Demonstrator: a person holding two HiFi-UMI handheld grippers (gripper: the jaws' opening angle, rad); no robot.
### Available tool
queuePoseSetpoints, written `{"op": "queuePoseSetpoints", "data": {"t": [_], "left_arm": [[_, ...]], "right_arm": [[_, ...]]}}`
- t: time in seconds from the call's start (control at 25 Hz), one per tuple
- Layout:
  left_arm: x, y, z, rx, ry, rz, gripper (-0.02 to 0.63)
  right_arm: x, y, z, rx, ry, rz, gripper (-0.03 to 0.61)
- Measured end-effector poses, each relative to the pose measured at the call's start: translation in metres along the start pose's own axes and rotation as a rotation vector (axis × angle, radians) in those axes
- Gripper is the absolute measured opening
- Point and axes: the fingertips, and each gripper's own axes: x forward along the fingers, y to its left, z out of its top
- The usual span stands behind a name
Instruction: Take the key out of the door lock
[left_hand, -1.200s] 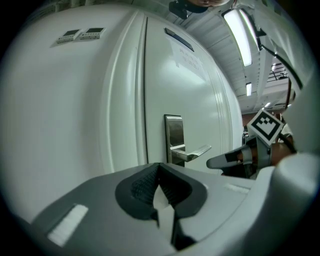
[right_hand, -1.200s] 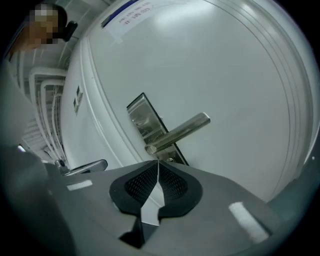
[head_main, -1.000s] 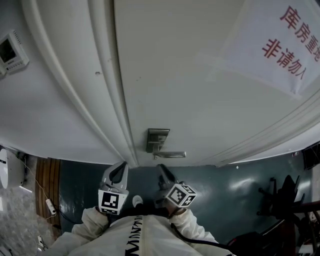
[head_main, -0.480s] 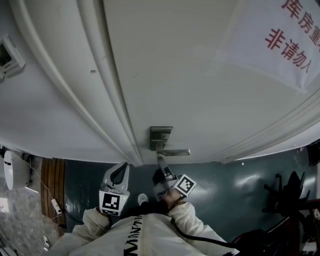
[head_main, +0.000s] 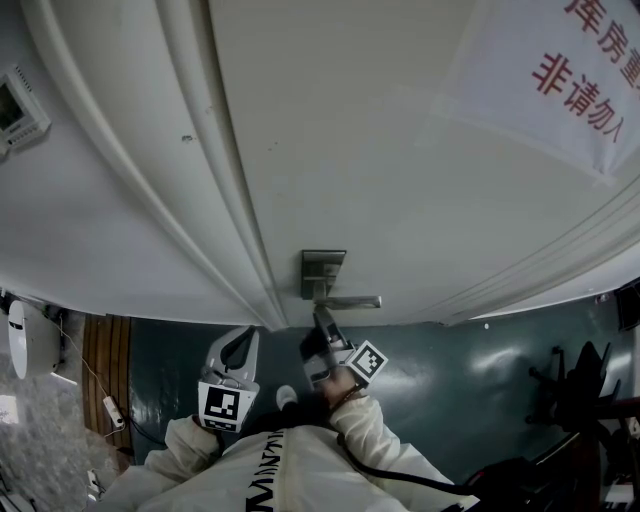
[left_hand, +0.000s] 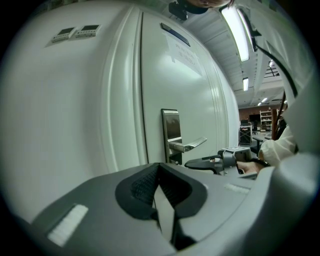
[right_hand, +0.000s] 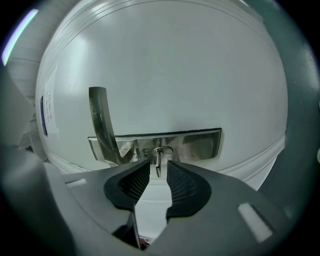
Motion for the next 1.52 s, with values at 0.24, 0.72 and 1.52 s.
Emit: {"op": "queuePoseSetpoints", "data": {"t": [0.24, 0.72, 1.52], "left_arm": [[-0.004, 0.003, -0.001, 0.003, 0.003, 0.01, -0.002], [-0.01, 0.001, -0.004, -0.005, 0.004, 0.017, -0.002], [-0.015, -0.005, -0.003, -0.001, -0.003, 0.014, -0.002]], "right_arm": [[0.005, -0.003, 0.001, 0.018, -0.01, 0.002, 0.083], [0.006, -0.002, 0.004, 0.027, -0.033, 0.014, 0.028], [0.005, -0.001, 0.005, 0.017, -0.035, -0.002, 0.025]]}}
